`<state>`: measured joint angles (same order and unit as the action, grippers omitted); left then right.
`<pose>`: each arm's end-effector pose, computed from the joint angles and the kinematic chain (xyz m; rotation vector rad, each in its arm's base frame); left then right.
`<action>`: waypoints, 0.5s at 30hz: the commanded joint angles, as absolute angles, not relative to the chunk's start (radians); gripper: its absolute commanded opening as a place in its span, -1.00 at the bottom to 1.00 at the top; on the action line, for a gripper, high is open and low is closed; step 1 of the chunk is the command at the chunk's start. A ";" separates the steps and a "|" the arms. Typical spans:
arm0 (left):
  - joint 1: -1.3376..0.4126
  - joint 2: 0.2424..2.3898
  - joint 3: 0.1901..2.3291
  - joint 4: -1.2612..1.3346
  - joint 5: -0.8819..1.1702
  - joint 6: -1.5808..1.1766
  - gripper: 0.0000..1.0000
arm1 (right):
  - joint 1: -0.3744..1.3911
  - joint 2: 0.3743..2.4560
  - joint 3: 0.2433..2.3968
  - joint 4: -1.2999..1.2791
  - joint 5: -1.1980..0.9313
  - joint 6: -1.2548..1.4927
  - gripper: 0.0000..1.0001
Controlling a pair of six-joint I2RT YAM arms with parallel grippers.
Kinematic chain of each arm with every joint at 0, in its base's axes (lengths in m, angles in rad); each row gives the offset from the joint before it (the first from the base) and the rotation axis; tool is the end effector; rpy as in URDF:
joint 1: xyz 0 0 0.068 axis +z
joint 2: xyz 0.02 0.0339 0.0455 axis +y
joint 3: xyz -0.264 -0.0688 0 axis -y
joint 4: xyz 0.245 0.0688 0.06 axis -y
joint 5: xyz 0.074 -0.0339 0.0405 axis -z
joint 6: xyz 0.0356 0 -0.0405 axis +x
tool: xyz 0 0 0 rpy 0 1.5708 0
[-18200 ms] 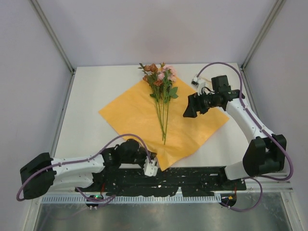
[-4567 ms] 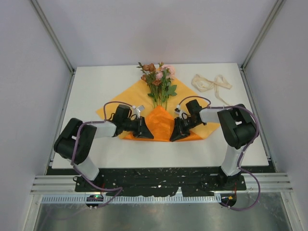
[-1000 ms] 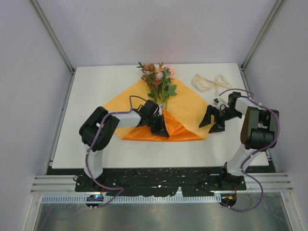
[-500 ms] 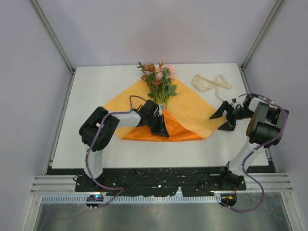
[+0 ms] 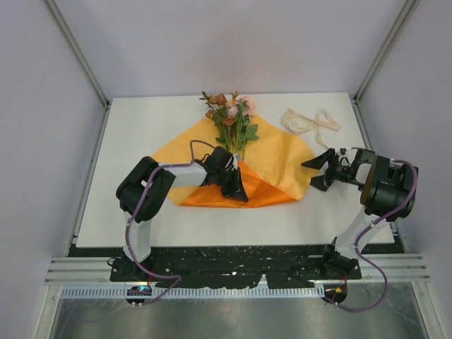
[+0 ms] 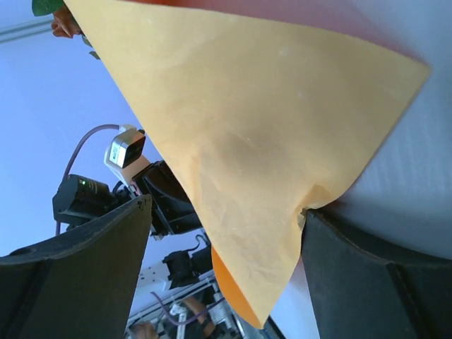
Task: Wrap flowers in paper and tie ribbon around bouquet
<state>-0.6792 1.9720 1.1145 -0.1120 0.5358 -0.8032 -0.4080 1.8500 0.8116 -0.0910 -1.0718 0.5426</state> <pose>0.2904 -0.2578 0.1243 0.0649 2.8317 -1.1623 0.2948 -0.0934 0.1043 0.8155 2.2846 1.4610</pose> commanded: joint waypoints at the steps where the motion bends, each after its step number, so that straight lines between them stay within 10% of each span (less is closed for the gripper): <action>1: -0.672 1.999 1.114 -0.172 0.472 -0.765 -1.00 | -0.416 1.746 0.793 0.115 -0.980 0.635 0.78; 9: -0.667 1.996 1.111 -0.169 0.471 -0.762 -1.00 | -0.439 1.726 0.756 0.271 -0.971 0.770 0.85; 15: -0.661 1.993 1.104 -0.166 0.468 -0.762 -1.00 | -0.420 1.724 0.738 0.238 -0.991 0.749 0.15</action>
